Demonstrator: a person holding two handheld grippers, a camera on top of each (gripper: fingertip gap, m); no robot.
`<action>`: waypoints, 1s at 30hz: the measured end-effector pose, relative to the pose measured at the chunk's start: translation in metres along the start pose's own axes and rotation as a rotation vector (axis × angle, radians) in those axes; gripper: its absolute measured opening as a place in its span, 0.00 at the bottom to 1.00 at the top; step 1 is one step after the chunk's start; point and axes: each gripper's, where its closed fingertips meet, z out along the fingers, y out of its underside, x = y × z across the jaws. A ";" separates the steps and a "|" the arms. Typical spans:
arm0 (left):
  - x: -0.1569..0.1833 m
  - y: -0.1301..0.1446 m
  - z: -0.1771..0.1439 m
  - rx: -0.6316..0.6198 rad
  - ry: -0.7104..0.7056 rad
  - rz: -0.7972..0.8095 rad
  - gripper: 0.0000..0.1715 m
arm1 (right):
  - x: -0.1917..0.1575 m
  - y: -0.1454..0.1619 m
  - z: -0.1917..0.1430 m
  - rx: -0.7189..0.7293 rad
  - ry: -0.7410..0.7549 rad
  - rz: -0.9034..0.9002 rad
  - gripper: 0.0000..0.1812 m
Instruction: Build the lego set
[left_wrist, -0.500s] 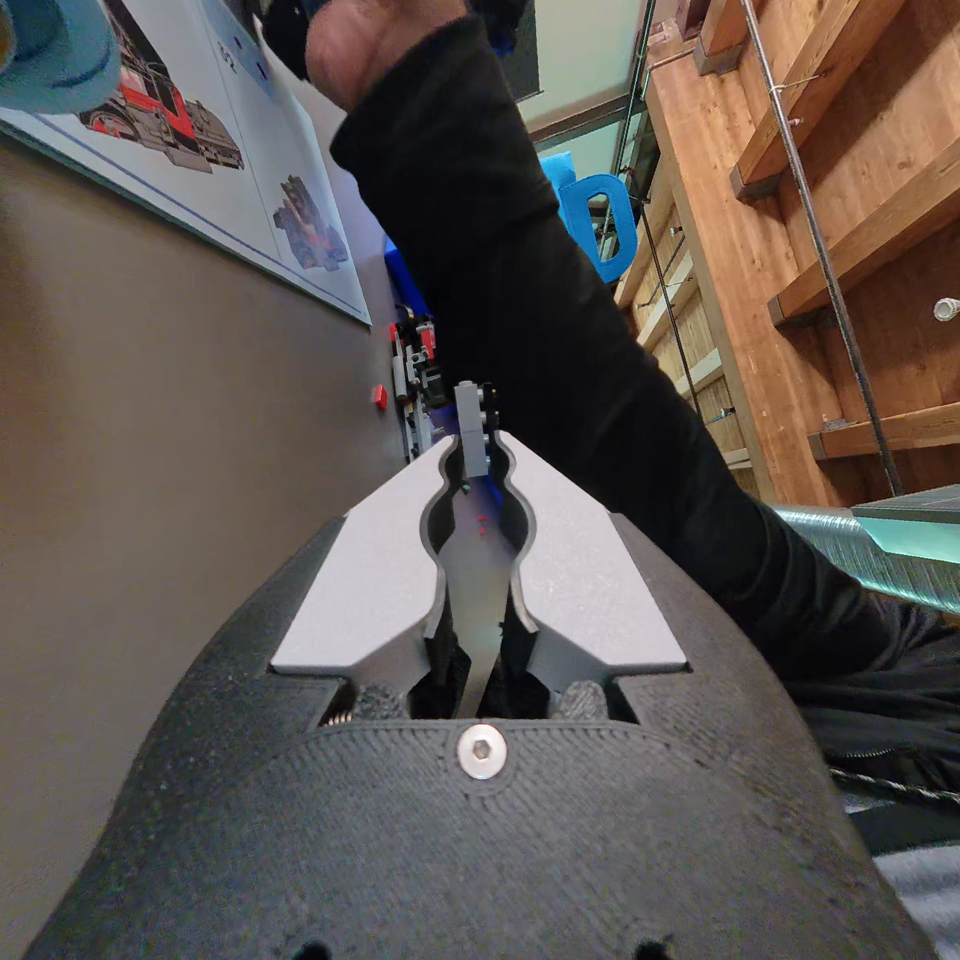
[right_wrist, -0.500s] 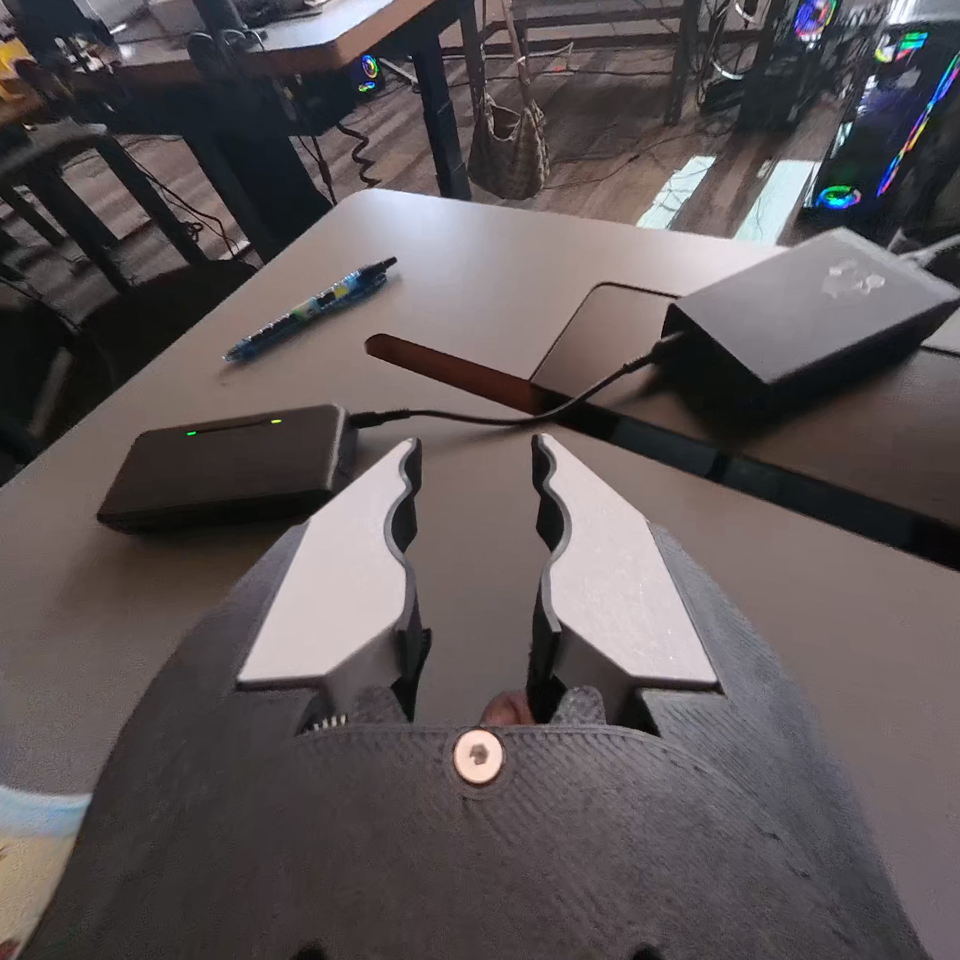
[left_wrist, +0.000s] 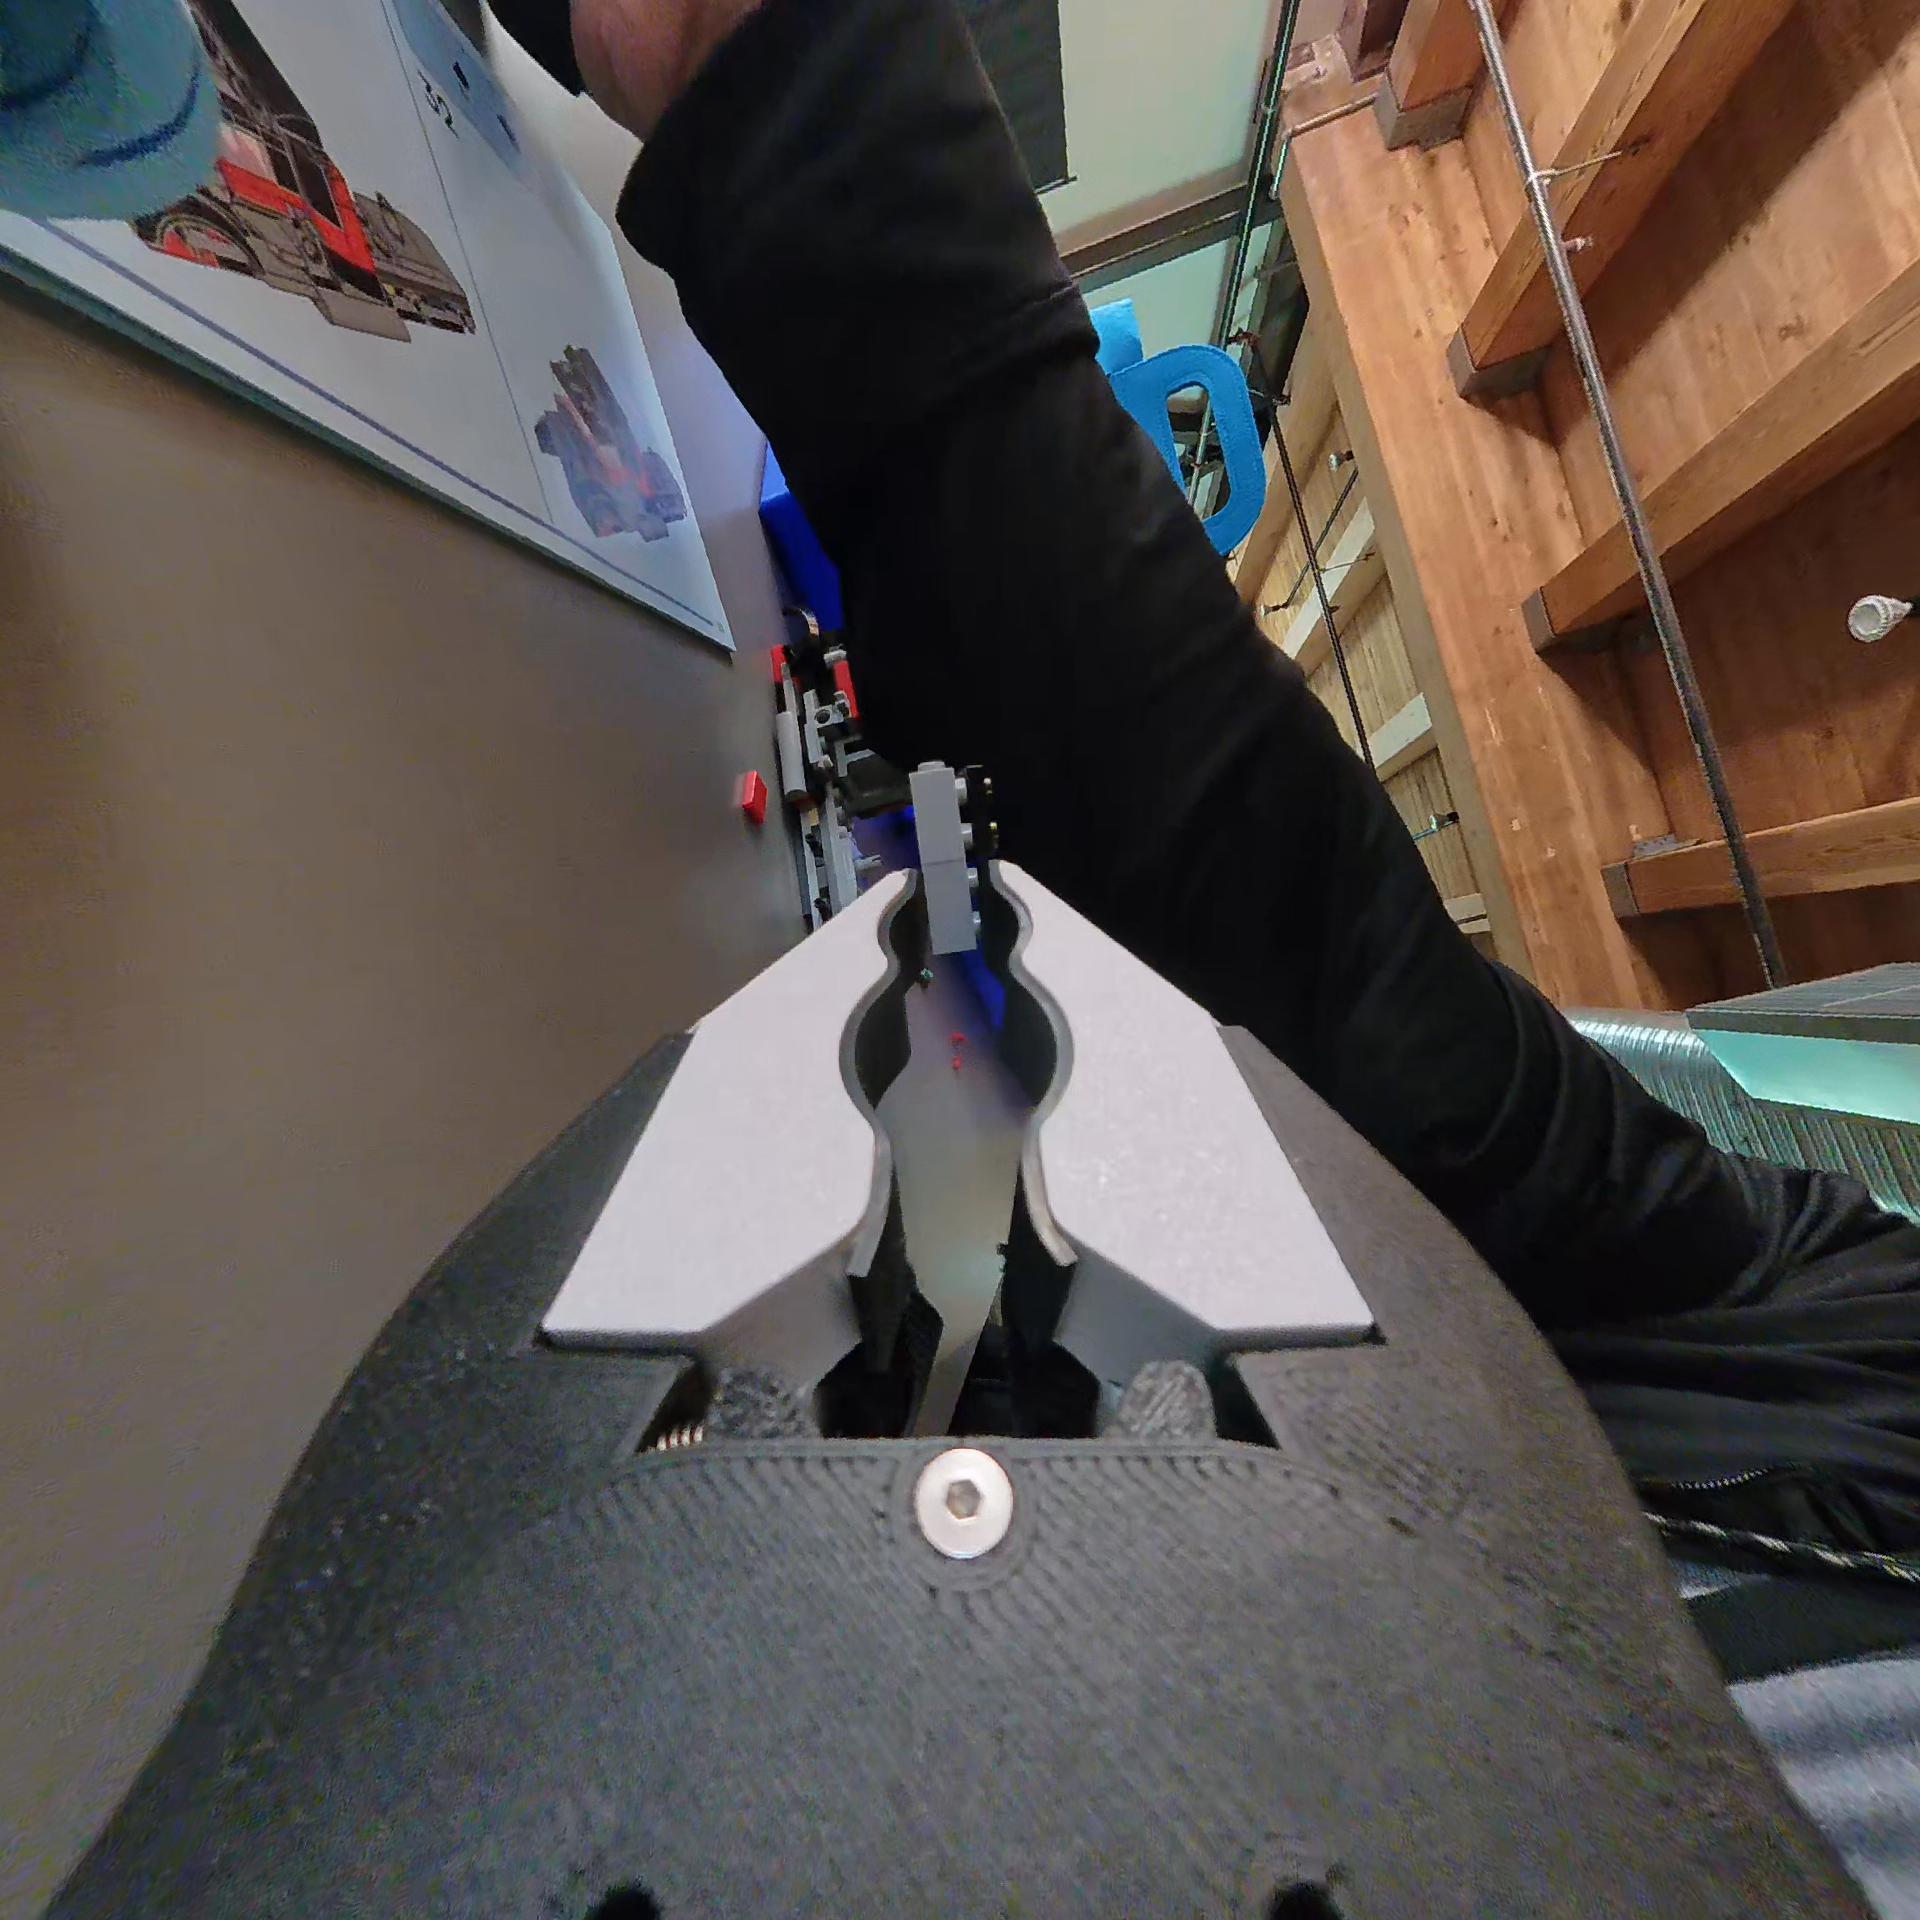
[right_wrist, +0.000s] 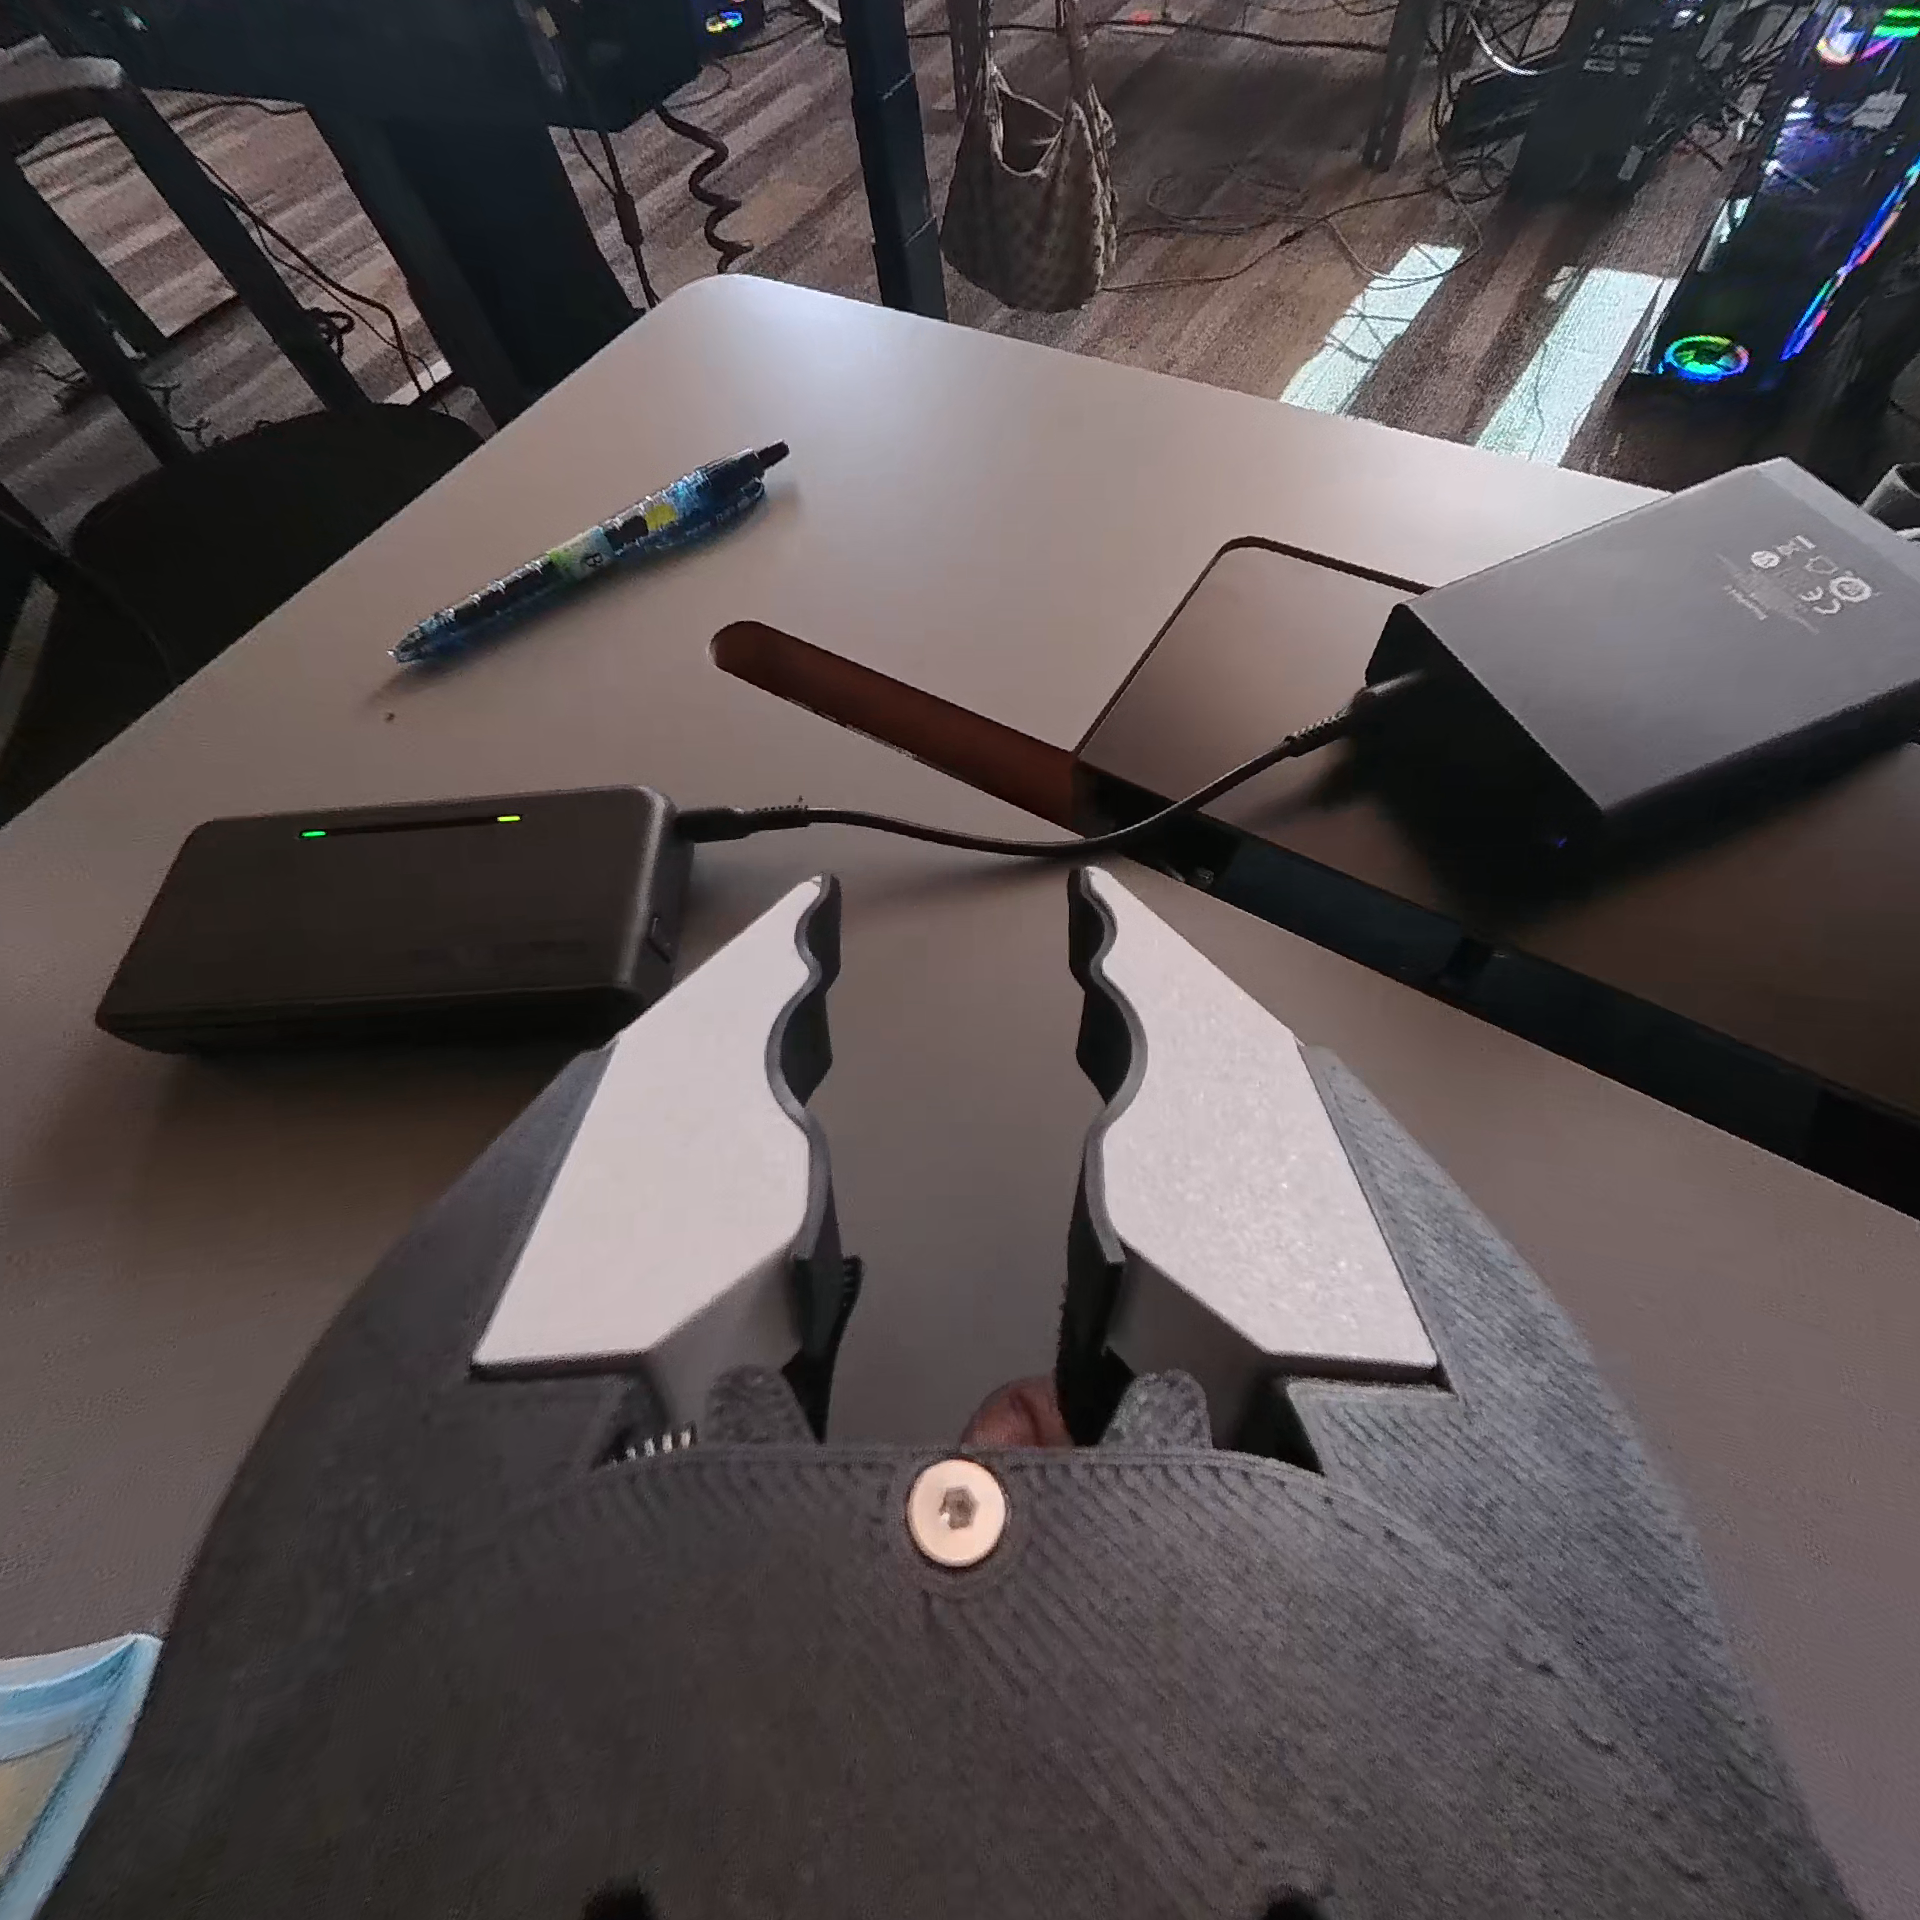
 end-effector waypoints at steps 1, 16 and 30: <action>0.000 0.000 0.000 0.000 0.001 0.000 0.06 | 0.000 0.000 -0.001 0.001 0.000 0.001 0.25; -0.001 0.001 0.000 0.004 -0.016 0.007 0.06 | -0.001 0.005 -0.010 -0.006 -0.004 0.044 0.25; -0.004 0.001 0.009 -0.020 -0.021 -0.019 0.06 | -0.095 0.023 -0.217 -0.024 -0.511 0.028 0.26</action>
